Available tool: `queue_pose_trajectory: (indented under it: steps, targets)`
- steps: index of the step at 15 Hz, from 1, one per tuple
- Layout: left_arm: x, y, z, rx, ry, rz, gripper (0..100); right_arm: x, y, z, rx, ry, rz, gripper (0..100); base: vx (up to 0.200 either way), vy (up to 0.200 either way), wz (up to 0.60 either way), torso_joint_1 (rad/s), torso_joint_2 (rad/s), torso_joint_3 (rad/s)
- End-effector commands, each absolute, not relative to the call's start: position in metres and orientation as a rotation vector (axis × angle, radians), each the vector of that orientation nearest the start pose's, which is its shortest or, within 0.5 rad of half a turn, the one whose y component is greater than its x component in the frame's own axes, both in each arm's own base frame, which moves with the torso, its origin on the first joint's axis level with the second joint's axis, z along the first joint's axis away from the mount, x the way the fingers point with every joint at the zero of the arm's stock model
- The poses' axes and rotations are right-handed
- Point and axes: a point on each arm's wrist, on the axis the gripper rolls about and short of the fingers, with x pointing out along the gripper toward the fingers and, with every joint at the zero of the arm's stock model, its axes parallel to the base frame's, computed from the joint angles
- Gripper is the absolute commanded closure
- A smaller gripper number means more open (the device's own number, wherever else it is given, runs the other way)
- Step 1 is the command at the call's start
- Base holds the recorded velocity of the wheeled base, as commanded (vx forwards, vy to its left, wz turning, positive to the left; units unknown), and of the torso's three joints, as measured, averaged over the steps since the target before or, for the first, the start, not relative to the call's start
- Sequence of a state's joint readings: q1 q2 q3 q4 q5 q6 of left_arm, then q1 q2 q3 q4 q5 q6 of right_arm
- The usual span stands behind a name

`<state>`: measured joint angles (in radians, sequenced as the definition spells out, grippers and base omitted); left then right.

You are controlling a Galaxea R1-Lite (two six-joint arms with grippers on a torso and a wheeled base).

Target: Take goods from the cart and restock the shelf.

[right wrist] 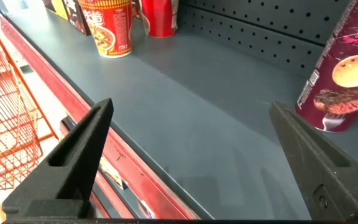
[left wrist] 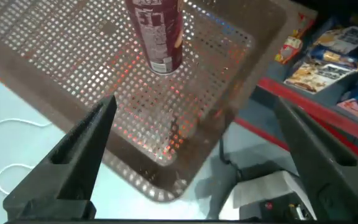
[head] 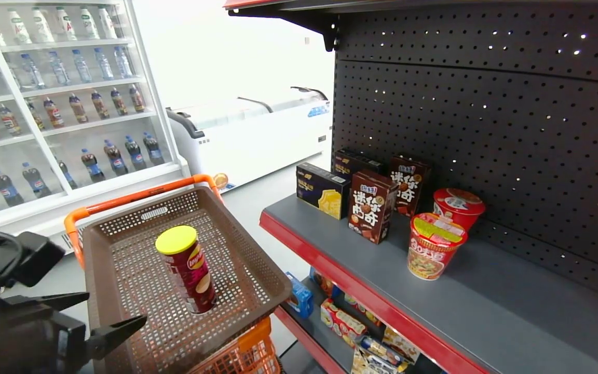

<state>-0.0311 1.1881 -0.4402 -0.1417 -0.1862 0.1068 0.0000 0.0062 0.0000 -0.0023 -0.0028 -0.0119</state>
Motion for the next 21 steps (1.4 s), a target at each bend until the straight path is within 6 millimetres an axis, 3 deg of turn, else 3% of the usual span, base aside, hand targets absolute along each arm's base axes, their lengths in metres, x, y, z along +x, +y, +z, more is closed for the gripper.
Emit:
queue_pose_trajectory:
  steps: [1, 5, 8, 21]
  targets:
    - [0.207, -0.008, 0.106, 0.032, 0.753, -0.235, 0, -0.022, 0.0, 0.076, -0.012, 0.005, -0.003, 0, 0.0, 0.0, 0.0, 0.0, 0.0, 0.0]
    - [0.237, 0.002, 0.071, 0.019, 0.776, -0.202, 0, -0.022, 0.0, 0.076, -0.012, 0.005, -0.003, 0, 0.0, 0.0, 0.0, 0.0, 0.0, 0.0]
    - [0.256, -0.001, 0.057, 0.021, 0.73, -0.215, 0, -0.022, 0.0, 0.076, -0.012, 0.005, -0.003, 0, 0.0, 0.0, 0.0, 0.0, 0.0, 0.0]
    - [0.301, -0.014, 0.026, 0.069, 0.409, -0.242, 0, -0.022, 0.0, 0.076, -0.012, 0.005, -0.003, 0, 0.0, 0.0, 0.0, 0.0, 0.0, 0.0]
